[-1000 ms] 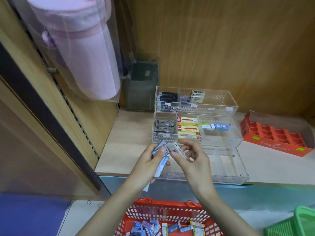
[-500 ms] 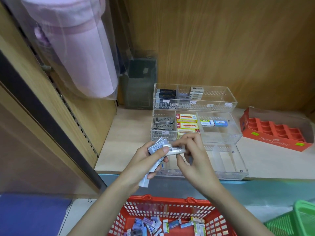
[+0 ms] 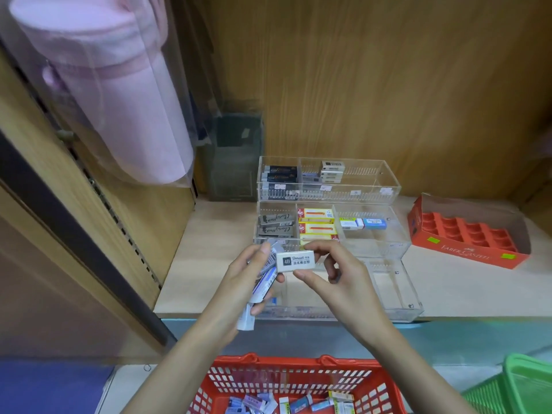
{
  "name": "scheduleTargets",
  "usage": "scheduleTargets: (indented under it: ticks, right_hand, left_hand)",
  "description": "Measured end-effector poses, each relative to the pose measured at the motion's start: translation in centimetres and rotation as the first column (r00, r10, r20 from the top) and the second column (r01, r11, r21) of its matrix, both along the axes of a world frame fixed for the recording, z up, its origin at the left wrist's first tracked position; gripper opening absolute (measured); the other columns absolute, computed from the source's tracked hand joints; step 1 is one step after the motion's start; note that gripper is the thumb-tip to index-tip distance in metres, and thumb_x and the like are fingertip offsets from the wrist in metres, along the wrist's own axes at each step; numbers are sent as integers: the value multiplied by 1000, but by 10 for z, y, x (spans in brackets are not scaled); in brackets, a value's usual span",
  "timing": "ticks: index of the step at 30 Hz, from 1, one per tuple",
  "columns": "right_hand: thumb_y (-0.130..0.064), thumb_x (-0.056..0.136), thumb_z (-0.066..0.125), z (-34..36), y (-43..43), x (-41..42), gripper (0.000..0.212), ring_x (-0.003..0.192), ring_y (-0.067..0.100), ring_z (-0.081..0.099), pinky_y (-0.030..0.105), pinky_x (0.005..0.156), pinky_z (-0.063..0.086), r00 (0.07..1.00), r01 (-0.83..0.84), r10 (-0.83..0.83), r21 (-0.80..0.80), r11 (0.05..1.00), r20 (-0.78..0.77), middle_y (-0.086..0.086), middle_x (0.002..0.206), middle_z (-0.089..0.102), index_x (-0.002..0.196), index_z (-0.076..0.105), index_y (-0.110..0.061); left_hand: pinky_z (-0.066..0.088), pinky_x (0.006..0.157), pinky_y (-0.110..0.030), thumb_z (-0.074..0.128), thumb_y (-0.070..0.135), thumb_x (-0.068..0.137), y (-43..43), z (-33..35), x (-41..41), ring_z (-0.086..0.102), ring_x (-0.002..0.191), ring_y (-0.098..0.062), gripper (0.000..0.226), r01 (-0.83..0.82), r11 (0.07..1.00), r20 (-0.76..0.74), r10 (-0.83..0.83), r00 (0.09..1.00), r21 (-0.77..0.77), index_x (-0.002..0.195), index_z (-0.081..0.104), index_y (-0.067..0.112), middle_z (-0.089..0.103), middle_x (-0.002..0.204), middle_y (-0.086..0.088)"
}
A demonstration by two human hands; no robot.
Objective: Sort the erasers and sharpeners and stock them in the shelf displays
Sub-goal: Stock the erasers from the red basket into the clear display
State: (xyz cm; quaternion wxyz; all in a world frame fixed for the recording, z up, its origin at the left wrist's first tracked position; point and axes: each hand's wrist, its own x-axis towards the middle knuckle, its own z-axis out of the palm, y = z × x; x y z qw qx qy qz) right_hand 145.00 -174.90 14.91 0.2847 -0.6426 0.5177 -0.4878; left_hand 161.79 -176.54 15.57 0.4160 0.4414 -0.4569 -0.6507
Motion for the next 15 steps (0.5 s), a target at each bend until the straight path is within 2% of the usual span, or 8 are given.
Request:
scheduleTargets:
  ticks: [2, 5, 8, 10, 12, 15]
  right_hand:
    - [-11, 77, 75, 3, -3, -2, 32, 62, 2, 44, 12, 58, 31, 1000, 18, -18, -22, 1000, 19, -21, 82, 56, 100, 62, -29]
    - [-25, 79, 70, 11, -8, -12, 33, 58, 7, 34, 17, 56, 30, 1000, 27, -28, -85, 996, -12, -15, 81, 56, 110, 64, -33]
    - [-15, 80, 73, 19, -18, -24, 30, 56, 6, 30, 15, 53, 26, 1000, 7, -8, -86, 996, -10, -26, 69, 53, 107, 67, -27]
    - [-7, 77, 75, 23, -30, -33, 33, 55, 6, 32, 16, 53, 29, 994, 68, -65, -25, 997, 87, -25, 60, 52, 99, 68, -30]
    - [-7, 73, 77, 28, -50, -49, 30, 52, 5, 39, 14, 52, 33, 964, 209, -211, 32, 977, 163, -17, 58, 55, 91, 69, -29]
    - [-14, 73, 79, 43, -82, -78, 23, 58, -1, 52, 10, 58, 40, 939, 338, -339, 39, 940, 55, -12, 74, 66, 92, 70, -24]
  left_hand:
    - [22, 34, -18, 47, 37, 94, -4, 5, -6, 36, 39, -10, 27, -19, 999, 16, 20, 1000, -37, 103, 58, 14, 60, 69, -6]
    - [21, 34, -16, 45, 36, 94, -13, 11, -15, 31, 35, -11, 27, -32, 994, 60, 38, 997, -105, 100, 57, 13, 58, 67, -7]
    - [20, 33, -16, 47, 38, 89, -25, 15, -27, 32, 36, -11, 29, -59, 991, 56, 66, 996, -120, 98, 57, 12, 57, 65, -8]
    - [20, 33, -14, 48, 34, 92, -37, 16, -33, 34, 37, -13, 25, -95, 989, 50, 102, 994, -112, 97, 58, 12, 58, 61, -6]
    - [22, 33, -13, 49, 33, 92, -49, 16, -37, 35, 35, -14, 25, -119, 987, 50, 125, 991, -110, 94, 57, 10, 58, 59, -7]
    - [23, 31, -13, 48, 29, 93, -63, 16, -39, 34, 29, -14, 20, -137, 984, 51, 143, 988, -111, 99, 58, 13, 59, 58, -8]
